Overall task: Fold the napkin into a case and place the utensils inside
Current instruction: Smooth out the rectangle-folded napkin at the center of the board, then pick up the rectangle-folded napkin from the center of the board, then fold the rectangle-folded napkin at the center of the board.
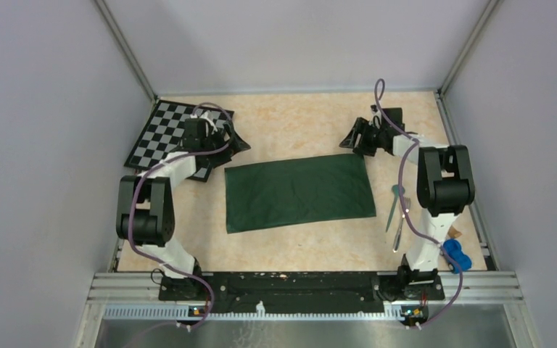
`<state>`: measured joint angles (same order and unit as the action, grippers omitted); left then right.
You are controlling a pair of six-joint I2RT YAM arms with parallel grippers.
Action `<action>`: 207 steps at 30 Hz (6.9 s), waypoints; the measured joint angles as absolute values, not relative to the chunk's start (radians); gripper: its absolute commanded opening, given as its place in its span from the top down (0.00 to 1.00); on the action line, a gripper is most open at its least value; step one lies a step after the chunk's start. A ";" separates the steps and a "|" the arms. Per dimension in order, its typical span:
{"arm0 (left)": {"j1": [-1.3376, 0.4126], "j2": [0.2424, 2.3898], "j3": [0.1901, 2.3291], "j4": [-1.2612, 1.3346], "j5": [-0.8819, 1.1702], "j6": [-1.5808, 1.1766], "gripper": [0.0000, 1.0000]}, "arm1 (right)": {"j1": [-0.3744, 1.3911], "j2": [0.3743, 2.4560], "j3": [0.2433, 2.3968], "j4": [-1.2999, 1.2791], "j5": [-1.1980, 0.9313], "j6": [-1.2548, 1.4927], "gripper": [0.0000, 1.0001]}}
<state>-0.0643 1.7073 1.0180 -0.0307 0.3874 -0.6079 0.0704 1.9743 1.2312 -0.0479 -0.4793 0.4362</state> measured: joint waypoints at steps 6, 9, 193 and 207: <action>-0.065 1.599 0.982 -0.045 0.448 -0.607 0.01 | 0.111 1.860 1.161 -0.051 -0.481 0.437 0.36; -0.065 1.607 0.953 -0.046 0.464 -0.611 0.01 | 0.118 1.829 1.120 -0.046 -0.482 0.437 0.36; -0.232 0.783 0.624 -0.432 0.397 -0.613 0.01 | 0.747 2.000 1.668 -0.878 -0.053 0.286 1.00; -0.231 0.698 0.546 -0.434 0.270 -0.672 0.01 | 0.835 2.070 1.771 -0.852 -0.220 0.369 1.00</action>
